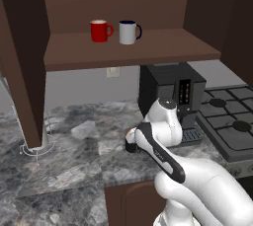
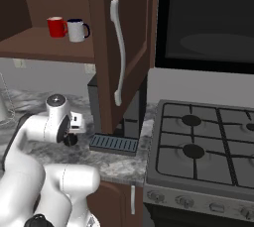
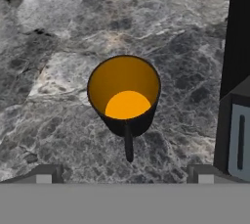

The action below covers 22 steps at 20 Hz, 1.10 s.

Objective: Pick the mug on the counter and place it in the cabinet with the handle facing the right, like the mugs already inside.

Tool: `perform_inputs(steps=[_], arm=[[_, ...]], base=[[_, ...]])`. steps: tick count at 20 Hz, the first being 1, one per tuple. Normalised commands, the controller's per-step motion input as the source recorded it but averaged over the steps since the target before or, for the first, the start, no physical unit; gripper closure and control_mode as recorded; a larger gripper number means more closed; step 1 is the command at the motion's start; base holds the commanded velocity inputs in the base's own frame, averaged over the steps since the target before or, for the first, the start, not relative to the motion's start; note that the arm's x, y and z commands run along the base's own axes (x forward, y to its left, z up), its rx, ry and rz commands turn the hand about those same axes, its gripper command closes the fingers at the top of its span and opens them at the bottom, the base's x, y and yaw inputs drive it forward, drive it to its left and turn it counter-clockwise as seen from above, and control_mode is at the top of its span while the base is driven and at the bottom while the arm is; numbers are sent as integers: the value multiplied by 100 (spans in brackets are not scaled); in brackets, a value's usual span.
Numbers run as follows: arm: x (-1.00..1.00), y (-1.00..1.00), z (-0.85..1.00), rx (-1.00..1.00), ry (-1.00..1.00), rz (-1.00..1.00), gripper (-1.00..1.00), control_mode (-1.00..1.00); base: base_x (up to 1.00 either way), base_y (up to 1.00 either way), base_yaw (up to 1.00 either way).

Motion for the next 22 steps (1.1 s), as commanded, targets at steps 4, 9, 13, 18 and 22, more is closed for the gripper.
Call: perform_inputs(steps=[4,9,13,18,22], arm=[[0,-11,-31,2,0,3,-100,-100],[6,0,-33,1,-1,3,-100,-100],[1,0,-36,1,-3,3,-100,-100],[0,0,-33,1,-2,2,-100,-100],[0,-1,-29,1,0,0,-100,-100]], base=[[0,0,0],[0,0,0],[0,0,0],[0,0,0],[0,0,0]])
